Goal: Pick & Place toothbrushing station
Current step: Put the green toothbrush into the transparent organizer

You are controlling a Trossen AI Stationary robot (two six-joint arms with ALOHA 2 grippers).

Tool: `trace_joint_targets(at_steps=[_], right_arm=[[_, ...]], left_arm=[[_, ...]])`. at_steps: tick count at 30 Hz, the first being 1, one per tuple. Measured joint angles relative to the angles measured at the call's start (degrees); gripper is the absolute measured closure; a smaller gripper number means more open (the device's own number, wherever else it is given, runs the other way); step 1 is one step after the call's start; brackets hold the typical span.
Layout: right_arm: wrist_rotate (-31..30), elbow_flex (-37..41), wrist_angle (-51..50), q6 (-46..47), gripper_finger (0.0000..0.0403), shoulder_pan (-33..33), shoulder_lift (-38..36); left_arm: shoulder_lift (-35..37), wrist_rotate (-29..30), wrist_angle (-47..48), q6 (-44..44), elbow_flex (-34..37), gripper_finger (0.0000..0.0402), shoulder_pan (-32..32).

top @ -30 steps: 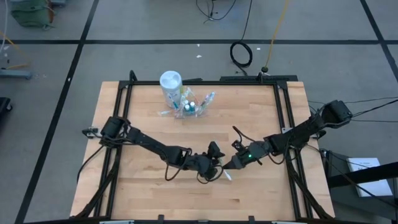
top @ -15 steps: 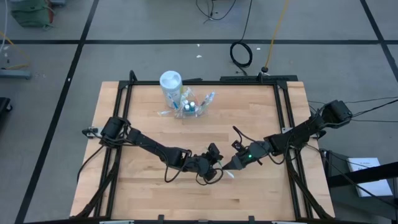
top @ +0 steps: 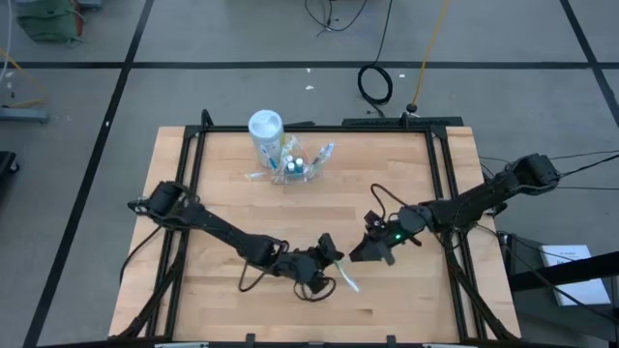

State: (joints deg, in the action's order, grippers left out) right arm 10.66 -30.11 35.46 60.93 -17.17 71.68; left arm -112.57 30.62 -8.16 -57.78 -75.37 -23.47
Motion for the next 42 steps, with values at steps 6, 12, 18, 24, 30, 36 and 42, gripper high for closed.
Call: trace_joint_targets(at_steps=[6, 12, 18, 24, 30, 36, 42], right_arm=[[-0.17, 0.0, -0.47, -28.11, 0.0289, 0.25, -3.87], [-0.34, 0.0, -0.12, -57.0, 0.029, 0.22, -3.22], [-0.33, 0.04, -0.39, -62.49, 0.029, 0.22, -2.97], [-0.35, 0.04, -0.06, -67.86, 0.0291, 0.3, -2.97], [-12.02, 0.04, 5.55, -74.93, 0.0297, 0.35, -3.01], [-32.39, 0.04, 4.24, -72.12, 0.0303, 0.42, -3.01], [-27.65, 0.04, 6.56, -67.87, 0.029, 0.46, -2.64]], left_arm=[[7.86, -3.14, 3.37, 13.33, 0.0, 0.0368, 0.69], [12.03, -16.83, -9.44, 26.69, 6.07, 0.0373, 7.69], [9.21, -26.42, -40.7, 37.42, 17.62, 0.0371, 14.67], [9.13, -29.46, -44.43, 46.56, 23.0, 0.0354, 17.79], [9.07, -29.72, -43.07, 46.32, 23.3, 0.0373, 18.11], [9.07, -31.72, -42.47, 45.93, 23.3, 0.0347, 18.11], [9.07, -31.71, -42.09, 47.75, 23.3, 0.0365, 17.93]])
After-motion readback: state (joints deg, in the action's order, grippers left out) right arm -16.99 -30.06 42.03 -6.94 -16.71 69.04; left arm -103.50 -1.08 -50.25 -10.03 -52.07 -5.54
